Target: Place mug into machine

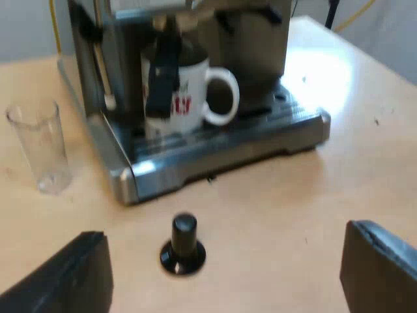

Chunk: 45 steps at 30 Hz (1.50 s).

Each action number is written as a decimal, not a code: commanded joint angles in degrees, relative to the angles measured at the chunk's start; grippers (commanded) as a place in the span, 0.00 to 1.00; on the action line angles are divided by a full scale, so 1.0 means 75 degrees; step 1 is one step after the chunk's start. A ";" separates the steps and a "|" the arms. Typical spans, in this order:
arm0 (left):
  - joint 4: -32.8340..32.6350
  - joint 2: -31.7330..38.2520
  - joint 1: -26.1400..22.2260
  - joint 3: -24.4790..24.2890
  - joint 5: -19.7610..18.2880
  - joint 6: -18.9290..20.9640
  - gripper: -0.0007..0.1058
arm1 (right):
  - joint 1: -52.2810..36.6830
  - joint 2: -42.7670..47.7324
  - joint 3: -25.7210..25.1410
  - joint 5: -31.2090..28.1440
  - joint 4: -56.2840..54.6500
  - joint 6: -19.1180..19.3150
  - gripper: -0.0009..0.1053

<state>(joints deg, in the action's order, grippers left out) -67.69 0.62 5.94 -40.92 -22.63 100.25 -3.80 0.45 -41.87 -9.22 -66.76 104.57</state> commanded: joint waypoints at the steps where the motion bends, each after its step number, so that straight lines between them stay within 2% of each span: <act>1: -0.0383 0.1085 0.0031 0.0020 -0.0064 -0.0028 0.68 | -0.0027 0.0354 0.0029 0.0051 -0.0216 0.0087 0.50; 5: -0.0648 0.1087 0.0031 0.0140 -0.0066 -0.0028 0.68 | -0.0027 0.0353 0.0049 -0.0018 -0.0340 0.0087 0.50; 12: -0.0475 0.1087 0.0031 0.0227 0.0094 -0.0028 0.68 | -0.0027 0.0353 0.0049 0.0007 -0.0318 -0.0040 0.50; 16: 0.0202 0.1087 0.0031 0.0555 0.0677 -0.0028 0.68 | -0.0027 0.0353 0.0049 0.0007 -0.0104 -0.0040 0.50; 22: 0.1208 0.1087 0.0031 0.1183 0.0909 -0.0028 0.68 | -0.0027 0.0353 0.0063 0.0445 0.0488 0.0151 0.50; 27: 0.1275 0.1081 0.0031 0.1531 0.1421 -0.0028 0.68 | -0.0027 0.0353 0.0288 0.0583 0.0855 0.0274 0.50; 29: 0.1301 0.1081 0.0031 0.1547 0.1637 -0.0028 0.68 | -0.0027 0.0353 0.0475 0.0862 0.0881 0.0274 0.50; 32: 0.1301 0.1081 0.0031 0.1547 0.1713 -0.0028 0.68 | -0.0027 0.0339 0.0728 0.1229 0.0881 0.0274 0.50; 39: 0.1301 0.1081 0.0031 0.1547 0.1711 -0.0028 0.68 | -0.0027 0.0339 0.1173 0.1297 0.0842 0.0258 0.50; 45: 0.1301 0.1081 0.0031 0.1547 0.1711 -0.0028 0.68 | -0.0027 0.0339 0.1377 0.1328 0.0666 -0.0158 0.50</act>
<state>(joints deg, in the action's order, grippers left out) -58.61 0.75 5.94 -29.10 -10.57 100.25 -3.80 0.45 -31.33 0.35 -62.07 103.60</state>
